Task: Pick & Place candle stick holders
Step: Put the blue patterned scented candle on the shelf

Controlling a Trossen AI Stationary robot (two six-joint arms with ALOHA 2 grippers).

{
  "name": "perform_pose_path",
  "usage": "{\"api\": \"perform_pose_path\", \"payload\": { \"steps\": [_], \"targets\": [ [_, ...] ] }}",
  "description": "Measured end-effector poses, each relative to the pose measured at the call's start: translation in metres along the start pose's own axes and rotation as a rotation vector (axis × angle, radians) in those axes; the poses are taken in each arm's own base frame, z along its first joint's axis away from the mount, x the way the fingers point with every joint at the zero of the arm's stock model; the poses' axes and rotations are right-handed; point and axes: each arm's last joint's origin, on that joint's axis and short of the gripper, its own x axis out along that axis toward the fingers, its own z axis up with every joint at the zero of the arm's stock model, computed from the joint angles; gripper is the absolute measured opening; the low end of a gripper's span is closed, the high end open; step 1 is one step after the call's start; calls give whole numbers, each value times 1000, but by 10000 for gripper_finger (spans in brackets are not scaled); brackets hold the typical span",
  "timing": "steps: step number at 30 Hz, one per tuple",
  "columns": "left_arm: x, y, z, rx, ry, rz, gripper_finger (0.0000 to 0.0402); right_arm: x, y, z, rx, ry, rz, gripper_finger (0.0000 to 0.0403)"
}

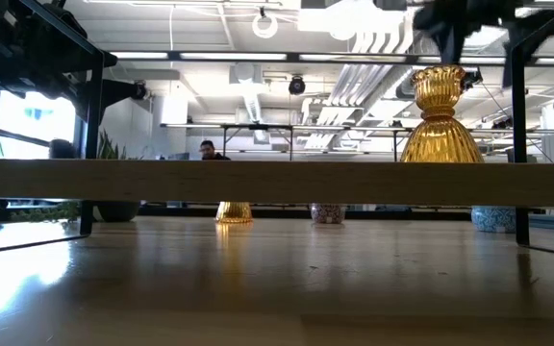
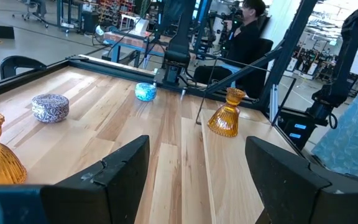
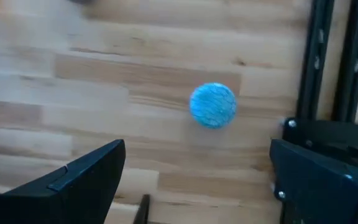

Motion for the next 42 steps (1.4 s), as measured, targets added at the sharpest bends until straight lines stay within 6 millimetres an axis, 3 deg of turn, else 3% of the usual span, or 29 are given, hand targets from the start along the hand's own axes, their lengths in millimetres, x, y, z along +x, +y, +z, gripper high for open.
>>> {"api": "perform_pose_path", "payload": {
  "steps": [12, 22, 31, 42],
  "targets": [
    [0, 0, 0, 0, 0, 0, 262, 96, -24, 9, 115, 157, 29, 394],
    [0, 0, 0, 0, 0, 0, 262, 150, -36, 2, 207, 219, 78, 394],
    [0, 0, 0, 0, 0, 0, 262, 172, -44, 0, 246, 216, 115, 394],
    [0, 0, 0, 0, 0, 0, 262, 176, -44, 0, 310, 192, 119, 386]
  ]
}}
